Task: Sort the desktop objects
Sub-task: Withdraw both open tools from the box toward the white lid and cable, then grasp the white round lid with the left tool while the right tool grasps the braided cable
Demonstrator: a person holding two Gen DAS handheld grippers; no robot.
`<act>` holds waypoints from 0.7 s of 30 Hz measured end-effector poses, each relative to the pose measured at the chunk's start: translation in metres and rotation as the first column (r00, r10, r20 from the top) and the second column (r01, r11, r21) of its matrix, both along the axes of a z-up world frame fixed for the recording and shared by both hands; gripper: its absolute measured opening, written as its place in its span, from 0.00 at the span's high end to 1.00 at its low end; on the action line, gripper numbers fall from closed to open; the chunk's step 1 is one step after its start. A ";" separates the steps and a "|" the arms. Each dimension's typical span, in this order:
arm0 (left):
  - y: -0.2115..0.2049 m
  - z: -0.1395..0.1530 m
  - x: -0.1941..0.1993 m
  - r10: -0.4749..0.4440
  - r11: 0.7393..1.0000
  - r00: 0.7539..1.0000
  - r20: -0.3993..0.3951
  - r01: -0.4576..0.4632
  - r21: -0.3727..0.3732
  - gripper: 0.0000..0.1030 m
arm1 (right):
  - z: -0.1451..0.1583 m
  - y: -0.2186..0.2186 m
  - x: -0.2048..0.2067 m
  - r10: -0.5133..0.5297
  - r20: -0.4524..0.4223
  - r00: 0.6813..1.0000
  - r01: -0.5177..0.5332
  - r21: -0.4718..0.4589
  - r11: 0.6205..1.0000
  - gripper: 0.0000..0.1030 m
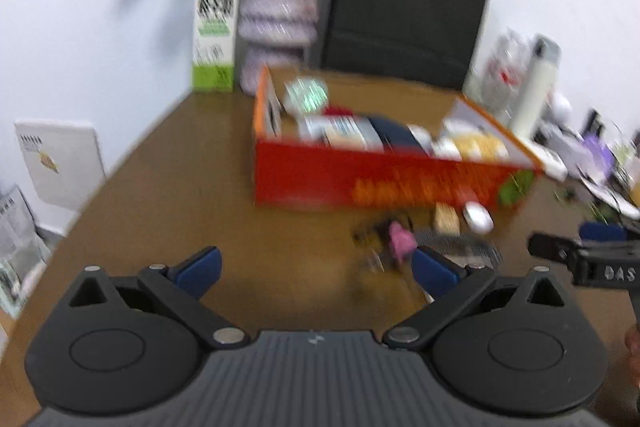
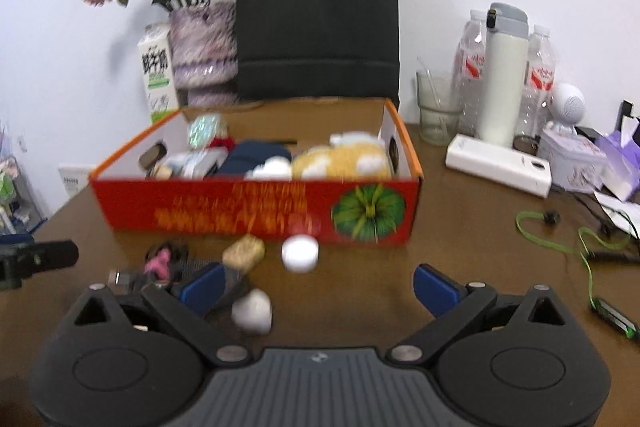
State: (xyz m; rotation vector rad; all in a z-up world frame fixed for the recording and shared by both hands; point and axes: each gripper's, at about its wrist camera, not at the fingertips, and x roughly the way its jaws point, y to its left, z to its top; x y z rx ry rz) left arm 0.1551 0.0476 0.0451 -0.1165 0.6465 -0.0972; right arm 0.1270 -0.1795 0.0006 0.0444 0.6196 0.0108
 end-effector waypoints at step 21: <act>-0.069 -0.030 -0.042 -0.143 0.983 0.988 -0.050 0.148 0.109 0.57 | -0.015 -0.010 -0.065 -0.009 -0.045 0.999 0.007 -0.043 0.999 0.02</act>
